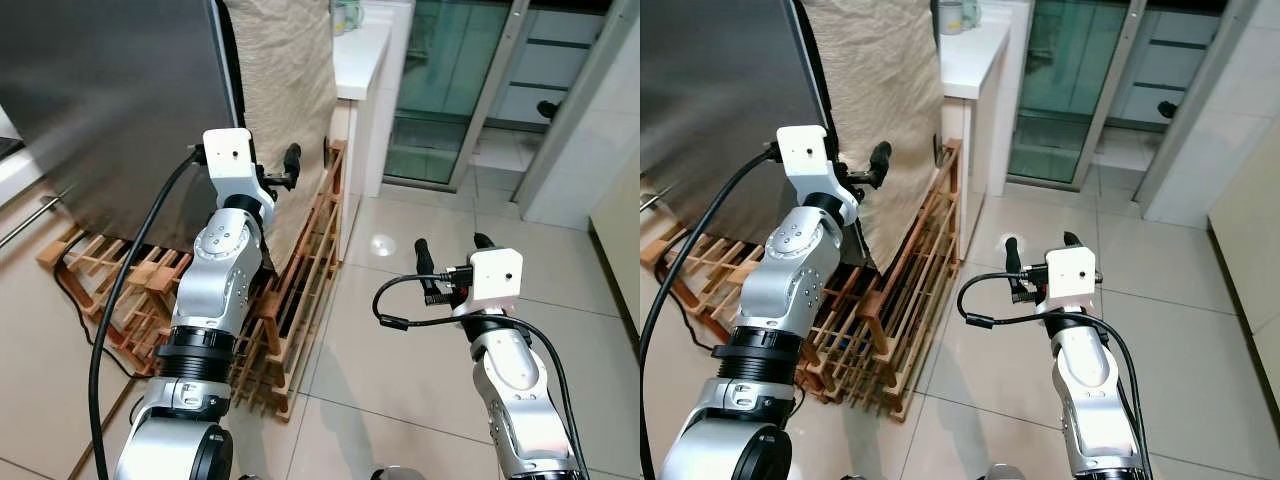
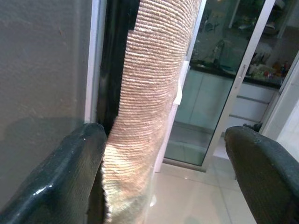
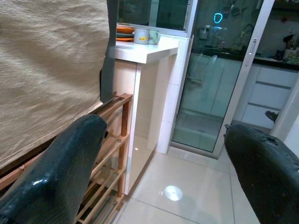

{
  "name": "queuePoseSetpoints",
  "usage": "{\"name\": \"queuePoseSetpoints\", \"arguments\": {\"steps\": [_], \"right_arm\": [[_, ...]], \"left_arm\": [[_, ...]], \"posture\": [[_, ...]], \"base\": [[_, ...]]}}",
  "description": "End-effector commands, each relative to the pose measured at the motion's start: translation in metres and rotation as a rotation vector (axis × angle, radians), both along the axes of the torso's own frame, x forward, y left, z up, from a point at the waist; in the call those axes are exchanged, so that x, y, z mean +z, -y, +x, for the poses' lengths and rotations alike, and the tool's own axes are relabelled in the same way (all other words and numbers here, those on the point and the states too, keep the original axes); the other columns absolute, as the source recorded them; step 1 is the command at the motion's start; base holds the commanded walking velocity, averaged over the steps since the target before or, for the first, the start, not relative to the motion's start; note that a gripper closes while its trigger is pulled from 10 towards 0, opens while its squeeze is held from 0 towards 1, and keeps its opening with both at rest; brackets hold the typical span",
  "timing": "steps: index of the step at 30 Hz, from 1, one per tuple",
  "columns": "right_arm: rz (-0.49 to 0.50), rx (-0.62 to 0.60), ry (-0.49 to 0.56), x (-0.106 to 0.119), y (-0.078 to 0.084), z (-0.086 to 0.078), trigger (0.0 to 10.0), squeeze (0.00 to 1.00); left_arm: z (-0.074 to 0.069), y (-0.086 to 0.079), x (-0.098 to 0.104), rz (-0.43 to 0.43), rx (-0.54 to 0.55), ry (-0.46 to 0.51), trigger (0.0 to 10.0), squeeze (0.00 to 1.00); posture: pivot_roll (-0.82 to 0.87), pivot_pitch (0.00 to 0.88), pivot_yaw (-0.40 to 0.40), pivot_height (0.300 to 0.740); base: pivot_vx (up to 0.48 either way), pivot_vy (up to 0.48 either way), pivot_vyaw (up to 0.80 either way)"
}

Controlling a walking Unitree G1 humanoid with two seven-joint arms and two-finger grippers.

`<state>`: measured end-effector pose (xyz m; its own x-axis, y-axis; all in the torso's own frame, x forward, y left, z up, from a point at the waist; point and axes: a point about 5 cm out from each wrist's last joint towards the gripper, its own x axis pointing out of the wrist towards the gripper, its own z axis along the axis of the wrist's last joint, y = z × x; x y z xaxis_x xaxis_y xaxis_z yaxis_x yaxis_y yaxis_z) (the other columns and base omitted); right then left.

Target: Restocking fridge

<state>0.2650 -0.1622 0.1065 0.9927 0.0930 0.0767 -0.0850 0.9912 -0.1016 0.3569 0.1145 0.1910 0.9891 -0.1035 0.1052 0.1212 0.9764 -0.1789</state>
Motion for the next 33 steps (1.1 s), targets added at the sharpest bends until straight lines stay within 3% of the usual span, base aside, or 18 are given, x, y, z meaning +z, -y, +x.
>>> {"name": "queuePoseSetpoints", "arguments": {"steps": [1,10,15,22,33], "right_arm": [[-0.005,0.005,0.012,0.005,-0.002,0.002,10.0,0.01],[-0.009,0.010,0.012,0.005,-0.002,0.003,10.0,0.01],[-0.011,0.013,0.013,0.006,-0.003,0.004,10.0,0.01],[-0.017,0.005,0.014,0.005,0.000,0.004,10.0,0.00],[-0.022,0.016,0.013,0.005,-0.002,0.005,10.0,0.01]], "left_arm": [[0.003,0.003,0.004,-0.018,0.002,0.003,10.0,0.00],[0.008,0.010,0.006,-0.075,-0.002,-0.022,10.0,0.00],[0.011,0.017,0.008,-0.046,-0.010,-0.006,10.0,0.00],[0.013,-0.005,0.020,0.124,0.142,0.107,10.0,0.00],[0.015,0.004,0.005,0.101,0.072,0.059,10.0,0.00]], "posture": [[-0.17,0.000,0.044,0.740],[-0.18,0.000,0.042,0.740],[-0.18,0.000,0.047,0.740],[-0.19,0.000,0.051,0.740],[-0.18,0.000,0.050,0.740]], "base": [[0.000,0.000,0.00],[0.000,0.000,0.00],[0.000,0.000,0.00],[0.000,0.000,0.00],[0.000,0.000,0.00]]}}
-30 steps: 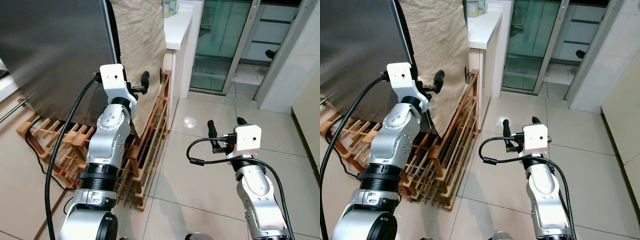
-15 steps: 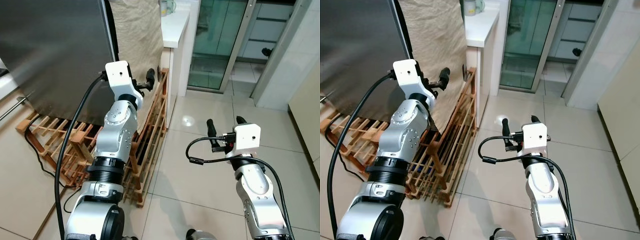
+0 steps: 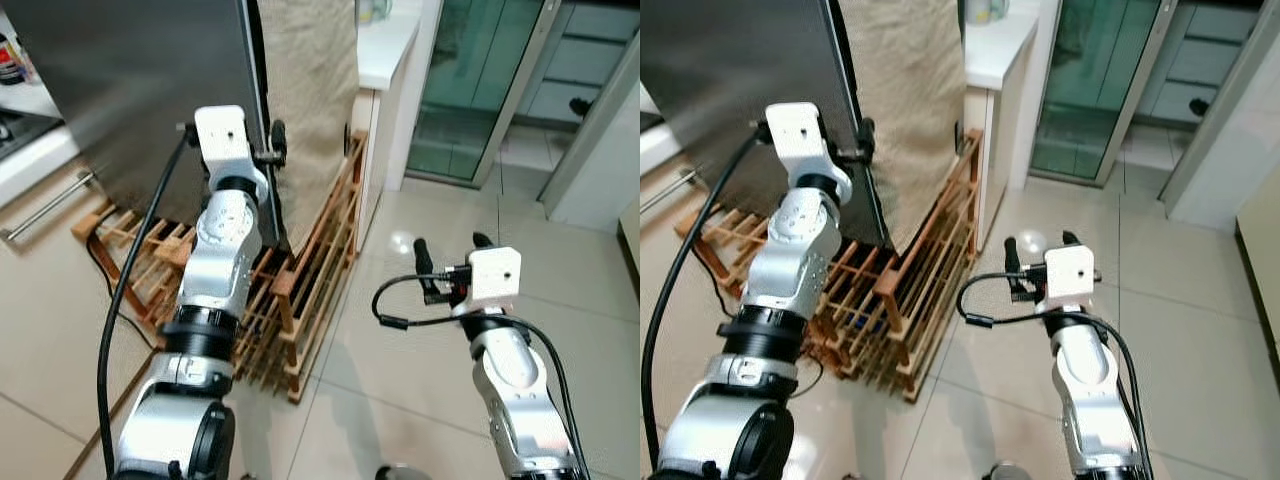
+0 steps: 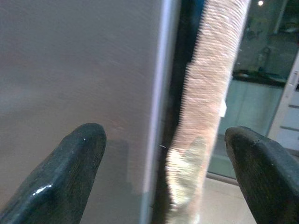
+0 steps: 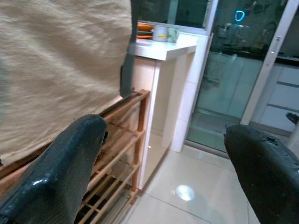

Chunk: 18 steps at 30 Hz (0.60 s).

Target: Restocking fridge

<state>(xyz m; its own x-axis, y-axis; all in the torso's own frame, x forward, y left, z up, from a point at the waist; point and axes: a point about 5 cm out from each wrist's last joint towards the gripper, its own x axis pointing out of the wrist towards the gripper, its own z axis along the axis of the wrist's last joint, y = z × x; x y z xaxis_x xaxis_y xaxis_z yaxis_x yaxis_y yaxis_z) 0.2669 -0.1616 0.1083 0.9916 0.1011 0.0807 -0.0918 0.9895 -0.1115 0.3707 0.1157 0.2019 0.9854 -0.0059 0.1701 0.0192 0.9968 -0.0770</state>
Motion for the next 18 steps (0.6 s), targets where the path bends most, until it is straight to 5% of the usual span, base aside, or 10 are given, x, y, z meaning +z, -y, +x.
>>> {"name": "queuePoseSetpoints", "arguments": {"steps": [1,18], "right_arm": [[-0.012,0.009,0.008,0.003,-0.001,0.003,10.0,0.01],[-0.018,0.005,-0.013,-0.001,-0.001,-0.014,10.0,0.00]], "left_arm": [[0.001,0.005,-0.005,0.004,-0.039,-0.014,10.0,0.00],[0.020,0.016,0.008,-0.010,-0.055,-0.005,10.0,0.00]], "posture": [[-0.18,0.000,0.050,0.740],[-0.23,0.000,0.063,0.740]], "base": [[0.000,0.000,0.00],[0.000,0.000,0.00]]}}
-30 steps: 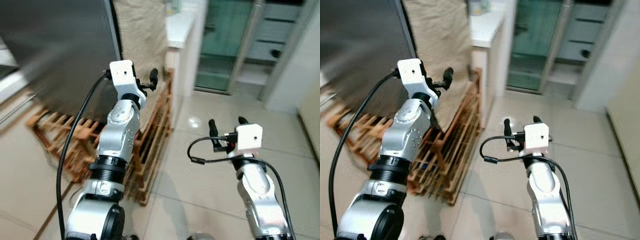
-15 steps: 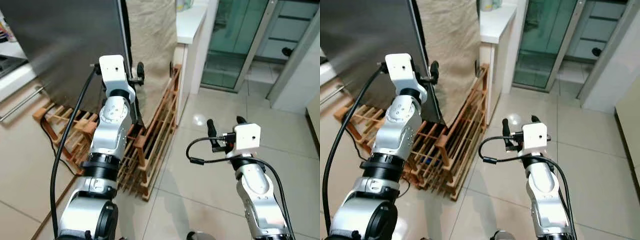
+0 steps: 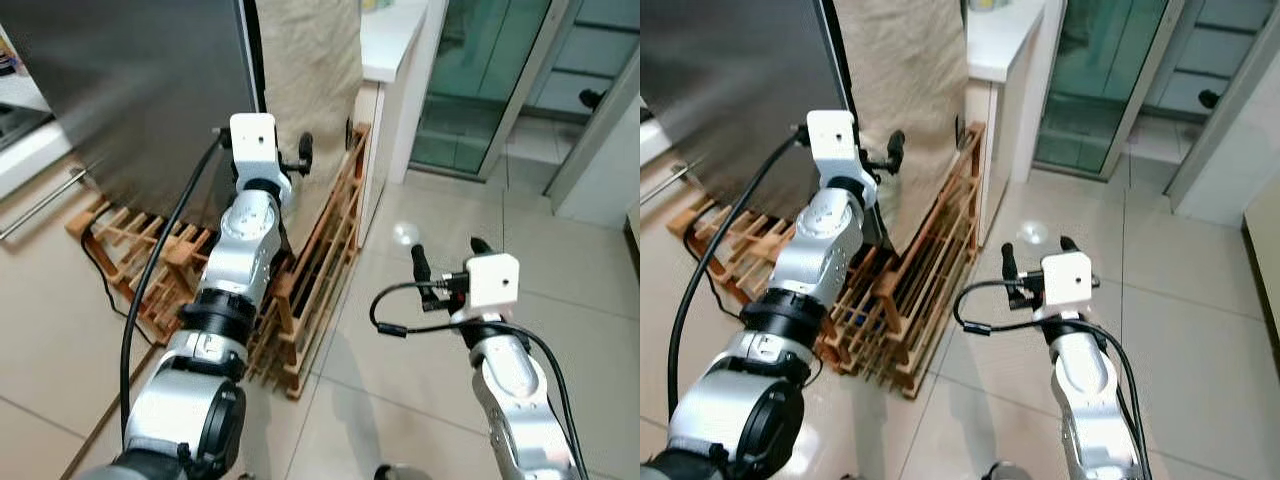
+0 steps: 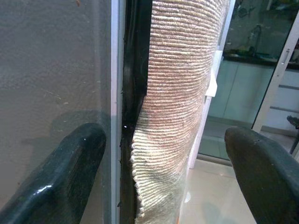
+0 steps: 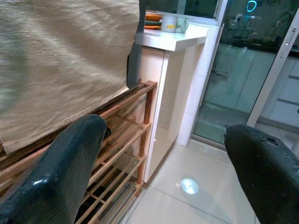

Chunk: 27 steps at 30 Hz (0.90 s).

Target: Restocking fridge

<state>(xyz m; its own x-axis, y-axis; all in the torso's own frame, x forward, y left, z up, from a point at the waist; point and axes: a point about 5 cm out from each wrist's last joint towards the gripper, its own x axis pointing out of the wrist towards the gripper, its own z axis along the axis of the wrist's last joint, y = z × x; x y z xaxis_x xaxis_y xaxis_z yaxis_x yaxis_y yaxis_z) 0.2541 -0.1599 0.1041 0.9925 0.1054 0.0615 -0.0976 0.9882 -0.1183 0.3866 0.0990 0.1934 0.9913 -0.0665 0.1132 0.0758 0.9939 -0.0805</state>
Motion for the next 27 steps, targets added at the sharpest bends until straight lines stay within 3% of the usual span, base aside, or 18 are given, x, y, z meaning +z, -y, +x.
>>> {"name": "queuePoseSetpoints", "arguments": {"steps": [1,8,20,21,24,26,27], "right_arm": [[-0.012,-0.002,0.004,0.004,0.002,-0.002,10.0,0.01],[-0.015,-0.010,-0.002,0.004,0.003,-0.005,10.0,0.00],[-0.013,-0.006,-0.016,0.003,0.001,-0.005,10.0,0.00],[-0.011,-0.006,-0.015,0.003,0.001,-0.004,10.0,0.00],[-0.010,-0.006,-0.016,0.003,0.000,-0.003,10.0,0.00],[-0.011,-0.006,-0.016,0.003,0.000,-0.003,10.0,0.00],[-0.011,-0.009,-0.017,0.003,0.000,-0.003,10.0,0.01]], "left_arm": [[0.004,0.001,0.019,-0.024,-0.004,0.060,10.0,0.00],[0.003,0.009,0.027,-0.054,-0.035,0.090,10.0,0.00],[0.008,0.033,0.012,-0.024,-0.098,0.029,10.0,0.00],[0.007,0.042,-0.001,0.006,-0.150,-0.031,10.0,0.00],[0.007,0.045,-0.014,0.009,-0.154,-0.101,10.0,0.00],[0.007,0.043,-0.020,-0.030,-0.140,-0.152,10.0,0.00],[0.007,0.043,-0.026,-0.090,-0.130,-0.199,10.0,0.00]], "posture": [[-0.23,0.000,0.065,0.740],[-0.24,0.000,0.067,0.740],[-0.24,0.000,0.073,0.740],[-0.24,0.000,0.075,0.740],[-0.25,0.000,0.079,0.740],[-0.25,0.000,0.082,0.740],[-0.25,0.000,0.085,0.740]], "base": [[0.000,0.000,0.00],[0.000,0.000,0.00],[0.000,0.000,0.00],[0.000,0.000,0.00],[0.000,0.000,0.00],[0.000,0.000,0.00],[0.000,0.000,0.00]]}}
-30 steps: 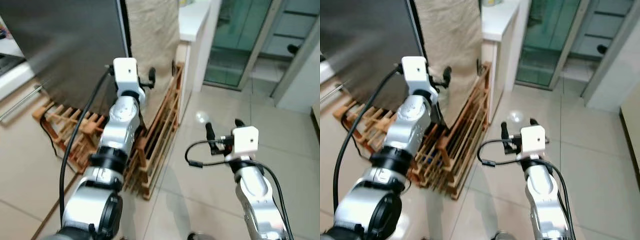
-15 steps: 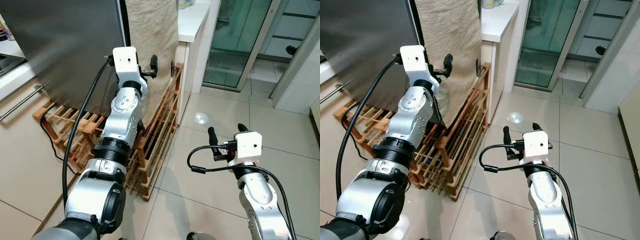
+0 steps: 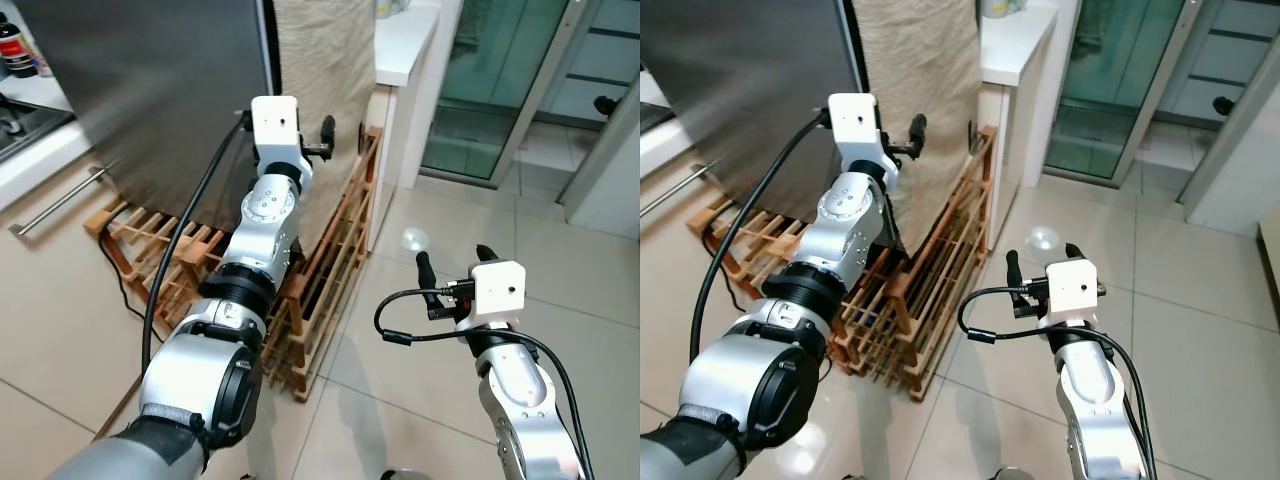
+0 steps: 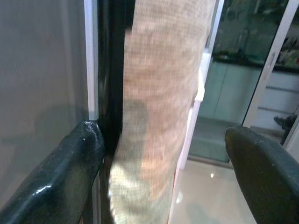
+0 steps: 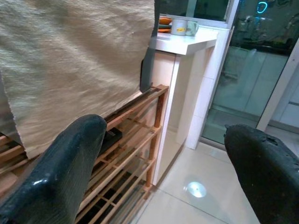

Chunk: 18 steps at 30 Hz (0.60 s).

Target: Restocking fridge

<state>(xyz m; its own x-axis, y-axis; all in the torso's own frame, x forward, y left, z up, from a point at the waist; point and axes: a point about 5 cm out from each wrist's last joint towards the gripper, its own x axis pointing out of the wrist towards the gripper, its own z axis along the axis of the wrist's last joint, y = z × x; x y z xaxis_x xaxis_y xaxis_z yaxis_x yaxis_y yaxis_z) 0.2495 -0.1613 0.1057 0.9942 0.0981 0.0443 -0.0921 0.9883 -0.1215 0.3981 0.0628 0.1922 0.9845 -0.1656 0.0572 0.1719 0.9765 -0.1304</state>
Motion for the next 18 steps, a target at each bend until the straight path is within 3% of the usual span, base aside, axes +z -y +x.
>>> {"name": "queuePoseSetpoints", "arguments": {"steps": [1,3,5,6,10,13,15,16,17,18], "right_arm": [[-0.006,-0.001,0.000,0.002,-0.001,0.001,10.0,0.01],[-0.005,-0.004,0.000,0.002,-0.001,0.001,10.0,0.00],[-0.004,-0.006,0.001,0.002,0.000,0.001,10.0,0.00],[-0.004,-0.006,0.001,0.002,0.000,0.001,10.0,0.00],[0.003,-0.014,0.007,0.003,0.002,0.001,10.0,0.01],[0.004,-0.015,0.007,0.003,0.002,0.001,10.0,0.01],[0.015,-0.029,-0.016,-0.002,0.005,-0.007,10.0,0.01],[0.015,-0.029,-0.016,-0.002,0.005,-0.007,10.0,0.01],[0.015,-0.036,-0.032,-0.006,0.004,-0.015,10.0,0.01],[0.013,-0.036,-0.031,-0.005,0.003,-0.017,10.0,0.01]], "left_arm": [[-0.004,0.007,-0.025,-0.041,-0.028,-0.139,10.0,0.00],[-0.003,0.009,-0.022,-0.076,-0.037,-0.135,10.0,0.00],[-0.004,0.024,-0.007,-0.149,-0.143,-0.057,10.0,0.00],[-0.004,0.024,-0.007,-0.149,-0.143,-0.057,10.0,0.00],[-0.021,0.075,0.024,-0.180,-0.540,0.123,10.0,0.00],[-0.023,0.079,0.025,-0.178,-0.573,0.130,10.0,0.00],[-0.037,0.111,0.034,-0.244,-0.707,0.129,10.0,0.00],[-0.037,0.111,0.034,-0.244,-0.707,0.129,10.0,0.00],[-0.070,0.164,0.048,-0.276,-0.939,0.164,10.0,0.00],[-0.084,0.180,0.052,-0.277,-1.017,0.183,10.0,0.00]], "posture": [[-0.25,0.000,0.085,0.740],[-0.26,0.000,0.086,0.740],[-0.26,0.000,0.084,0.740],[-0.26,0.000,0.084,0.740],[-0.26,0.000,0.082,0.740],[-0.26,0.000,0.082,0.740],[-0.26,0.000,0.082,0.740],[-0.26,0.000,0.082,0.740],[-0.31,0.000,0.104,0.740],[-0.31,0.000,0.104,0.740]], "base": [[0.000,0.000,0.00],[0.000,0.000,0.00],[0.000,0.000,0.00],[0.000,0.000,0.00],[0.000,0.000,0.00],[0.000,0.000,0.00],[0.000,0.000,0.00],[0.000,0.000,0.00],[0.000,0.000,0.00],[0.000,0.000,0.00]]}}
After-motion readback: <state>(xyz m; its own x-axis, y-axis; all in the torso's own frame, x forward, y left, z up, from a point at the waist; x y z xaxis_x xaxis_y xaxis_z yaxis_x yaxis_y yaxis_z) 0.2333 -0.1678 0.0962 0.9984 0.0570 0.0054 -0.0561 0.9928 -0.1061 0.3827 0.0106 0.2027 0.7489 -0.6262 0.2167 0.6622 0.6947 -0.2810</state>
